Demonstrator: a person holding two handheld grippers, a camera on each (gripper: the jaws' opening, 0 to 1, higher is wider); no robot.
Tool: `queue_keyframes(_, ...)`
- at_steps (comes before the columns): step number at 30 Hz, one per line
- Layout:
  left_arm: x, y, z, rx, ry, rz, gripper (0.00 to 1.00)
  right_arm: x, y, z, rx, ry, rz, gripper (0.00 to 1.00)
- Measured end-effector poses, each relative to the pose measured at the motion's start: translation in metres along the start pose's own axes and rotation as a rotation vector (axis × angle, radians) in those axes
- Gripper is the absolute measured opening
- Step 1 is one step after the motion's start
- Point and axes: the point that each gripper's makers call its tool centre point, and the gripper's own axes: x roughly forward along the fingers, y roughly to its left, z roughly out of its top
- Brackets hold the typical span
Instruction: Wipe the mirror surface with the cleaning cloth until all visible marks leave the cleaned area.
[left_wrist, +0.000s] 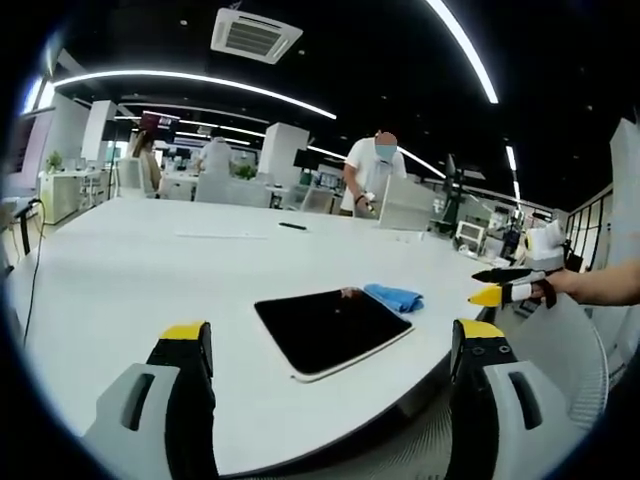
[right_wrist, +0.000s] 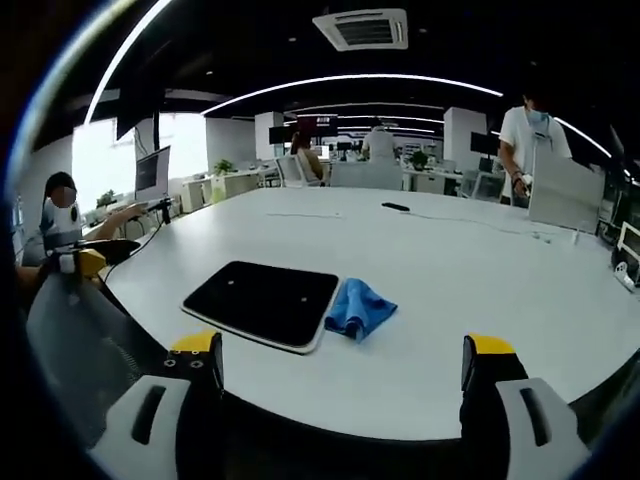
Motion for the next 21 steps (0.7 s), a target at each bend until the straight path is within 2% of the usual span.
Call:
queue_keyframes(3,-0.0001,0.0016,-0.0017,-0.006,0.01,0.009,0.99,-0.0002,-0.0005,-0.0027,0.025,0.01,-0.003,0.98)
queue_keyframes(7,0.0,-0.0002,-0.0033,-0.005,0.022,-0.001,0.99,-0.0005,0.0019,0.0018,0.016,-0.012,0.005,0.98)
queue_keyframes(10,0.0005,-0.0007,-0.005,-0.005,0.032,-0.005,0.99,0.0001,0.0043,-0.001,0.022,0.004,0.017,0.98)
queue_keyframes(18,0.0002,-0.0013,-0.0042,-0.001,0.025,-0.006,0.98,-0.0006,0.004,0.0047,0.055,-0.027,0.034,0.98)
queue_keyframes(21,-0.0007,-0.0008,-0.0036,0.0,0.018,-0.001,0.99,-0.0013,0.0082,0.0048,0.019,-0.026,0.046,0.98)
